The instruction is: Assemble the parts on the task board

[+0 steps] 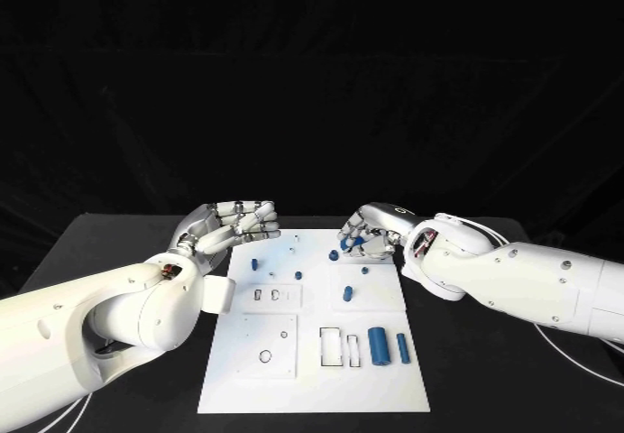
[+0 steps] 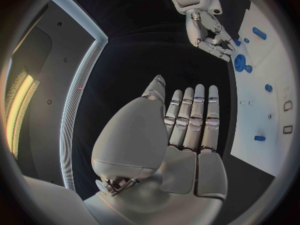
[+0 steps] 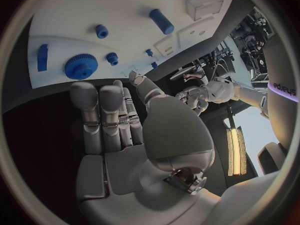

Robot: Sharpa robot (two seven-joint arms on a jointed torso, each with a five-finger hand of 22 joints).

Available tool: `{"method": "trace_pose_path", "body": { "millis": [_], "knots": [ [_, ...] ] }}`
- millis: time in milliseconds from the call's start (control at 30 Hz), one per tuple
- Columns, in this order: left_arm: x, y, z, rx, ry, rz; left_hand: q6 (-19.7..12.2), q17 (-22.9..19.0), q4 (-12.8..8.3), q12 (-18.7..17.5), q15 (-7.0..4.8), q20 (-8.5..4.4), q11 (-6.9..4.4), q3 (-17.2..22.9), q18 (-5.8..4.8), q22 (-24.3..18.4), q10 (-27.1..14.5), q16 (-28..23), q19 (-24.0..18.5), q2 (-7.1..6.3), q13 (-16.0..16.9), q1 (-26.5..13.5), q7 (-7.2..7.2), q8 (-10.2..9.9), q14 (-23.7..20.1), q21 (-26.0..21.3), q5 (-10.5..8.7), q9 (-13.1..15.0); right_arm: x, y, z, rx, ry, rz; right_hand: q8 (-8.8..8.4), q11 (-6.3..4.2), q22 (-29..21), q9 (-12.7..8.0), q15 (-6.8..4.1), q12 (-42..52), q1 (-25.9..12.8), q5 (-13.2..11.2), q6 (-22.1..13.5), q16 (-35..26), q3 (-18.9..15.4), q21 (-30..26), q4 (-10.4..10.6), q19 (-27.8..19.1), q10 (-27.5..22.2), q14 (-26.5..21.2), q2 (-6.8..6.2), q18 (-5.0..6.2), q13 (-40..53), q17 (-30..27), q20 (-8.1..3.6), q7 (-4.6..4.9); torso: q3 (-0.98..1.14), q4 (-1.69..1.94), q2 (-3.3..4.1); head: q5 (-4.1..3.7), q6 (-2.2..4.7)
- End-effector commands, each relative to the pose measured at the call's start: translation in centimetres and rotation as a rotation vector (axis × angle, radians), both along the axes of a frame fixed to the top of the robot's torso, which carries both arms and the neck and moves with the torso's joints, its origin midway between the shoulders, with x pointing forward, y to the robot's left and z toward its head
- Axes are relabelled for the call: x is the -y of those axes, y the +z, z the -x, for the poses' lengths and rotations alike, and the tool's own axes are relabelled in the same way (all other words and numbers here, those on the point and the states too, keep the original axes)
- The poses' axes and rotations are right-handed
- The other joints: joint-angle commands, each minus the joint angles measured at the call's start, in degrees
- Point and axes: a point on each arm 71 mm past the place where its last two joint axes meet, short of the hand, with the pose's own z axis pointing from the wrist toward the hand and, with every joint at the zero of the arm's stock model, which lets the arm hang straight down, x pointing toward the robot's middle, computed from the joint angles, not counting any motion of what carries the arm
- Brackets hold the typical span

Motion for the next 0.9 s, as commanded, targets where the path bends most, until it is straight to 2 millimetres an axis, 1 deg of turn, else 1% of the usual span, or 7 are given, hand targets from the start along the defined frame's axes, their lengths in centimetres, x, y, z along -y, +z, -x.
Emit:
{"method": "trace_pose_path", "body": {
  "millis": [33, 133, 267, 367, 533, 800, 900],
  "knots": [
    [0.4, 0.4, 0.2, 0.012, -0.039, 0.010, 0.48, 0.05, -0.08, -0.26, 0.05, -0.11, 0.15, -0.31, 0.66, 0.06, 0.43, 0.29, 0.40, -0.13, -0.07, 0.56, 0.02, -0.22, 0.25, 0.23, -0.27, -0.03, -0.3, -0.4, -0.2, 0.025, -0.019, 0.146, -0.30, 0.15, 5.87, 0.03, 0.38, 0.18, -0.42, 0.43, -0.58, 5.25, 0.75, 4.33, 0.21, 1.69, -0.91, 2.46, -0.50, -1.53, 0.29, 5.34, 0.15, -0.17, -0.02, 0.21, 1.17, -0.09, 0.34],
    [0.5, 0.6, 0.3, 0.014, -0.044, 0.012, 0.45, 0.04, -0.10, -0.43, 0.09, -0.11, 0.18, -0.34, 0.65, 0.06, 0.38, 0.12, 0.46, -0.10, -0.12, 0.58, 0.02, -0.31, 0.15, 0.28, -0.27, -0.05, -0.6, -0.5, -0.3, 0.035, -0.024, 0.170, -0.32, 0.22, 11.91, 0.03, 0.57, 0.30, -0.80, 0.71, -1.04, 10.47, 1.11, 8.58, 0.75, 3.63, -1.62, 2.65, -1.17, -2.38, 0.61, 10.79, 0.31, -0.18, -0.06, 0.39, 1.49, -0.19, 0.57],
    [0.5, 0.7, 0.4, 0.017, -0.049, 0.014, 0.42, 0.03, -0.11, -0.58, 0.13, -0.11, 0.21, -0.38, 0.64, 0.06, 0.32, -0.03, 0.50, -0.08, -0.16, 0.59, 0.05, -0.40, 0.06, 0.32, -0.27, -0.08, -0.9, -0.5, -0.4, 0.040, -0.025, 0.189, -0.31, 0.28, 15.83, 0.05, 0.62, 0.46, -0.86, 0.82, -1.37, 13.59, 1.46, 11.24, 1.20, 4.83, -2.05, 2.66, -1.51, -2.97, 0.92, 14.07, 0.47, -0.29, -0.09, 0.59, 1.65, -0.22, 0.64],
    [0.5, 0.9, 0.5, 0.018, -0.052, 0.015, 0.39, 0.02, -0.11, -0.70, 0.16, -0.11, 0.24, -0.41, 0.63, 0.06, 0.27, -0.15, 0.51, -0.07, -0.19, 0.57, 0.07, -0.46, -0.01, 0.34, -0.27, -0.09, -1.1, -0.6, -0.5, 0.044, -0.026, 0.203, -0.23, 0.35, 17.75, 0.09, 0.66, 0.61, -0.83, 0.86, -1.39, 14.98, 1.72, 12.51, 1.52, 5.36, -2.22, 2.61, -1.61, -3.26, 1.13, 15.50, 0.55, -0.38, -0.15, 0.74, 1.78, -0.31, 0.82],
    [0.5, 1.0, 0.6, 0.020, -0.056, 0.016, 0.32, 0.01, -0.08, -0.92, 0.22, -0.11, 0.31, -0.48, 0.62, 0.05, 0.16, -0.35, 0.51, -0.04, -0.24, 0.52, 0.13, -0.59, -0.14, 0.36, -0.28, -0.12, -1.3, -0.7, -0.7, 0.043, -0.031, 0.219, -0.10, 0.33, 20.88, 0.16, 0.69, 0.88, -0.79, 0.96, -1.21, 16.88, 2.17, 14.51, 1.99, 6.47, -2.24, 2.70, -1.65, -3.76, 1.43, 17.53, 0.63, -0.42, -0.20, 0.96, 1.91, -0.37, 0.72],
    [0.6, 1.1, 0.6, 0.021, -0.060, 0.017, 0.20, 0.01, -0.09, -1.35, 0.34, -0.15, 0.44, -0.62, 0.66, 0.09, -0.04, -0.72, 0.72, 0.01, -0.33, 0.48, 0.28, -0.84, -0.29, 0.55, -0.27, -0.17, -1.6, -0.7, -1.1, 0.048, -0.045, 0.221, 0.03, 0.19, 23.89, 0.23, 0.65, 1.62, -0.72, 1.50, -0.84, 18.92, 3.12, 16.42, 2.64, 7.56, -1.47, 2.86, -1.39, -4.25, 1.90, 19.74, 0.65, -0.38, -0.33, 1.10, 1.90, -0.49, 0.73],
    [0.5, 1.2, 0.6, 0.021, -0.059, 0.017, 0.18, 0.01, -0.11, -1.44, 0.36, -0.17, 0.47, -0.64, 0.67, 0.11, -0.08, -0.80, 0.81, 0.01, -0.35, 0.48, 0.30, -0.89, -0.32, 0.62, -0.27, -0.18, -1.8, -0.7, -1.1, 0.050, -0.045, 0.219, 0.06, 0.13, 24.56, 0.24, 0.63, 1.83, -0.71, 1.40, -0.72, 19.34, 3.43, 16.84, 2.84, 7.80, -1.22, 2.87, -1.34, -4.35, 2.03, 20.14, 0.64, -0.39, -0.27, 1.11, 1.98, -0.41, 0.58]
  ]
}}
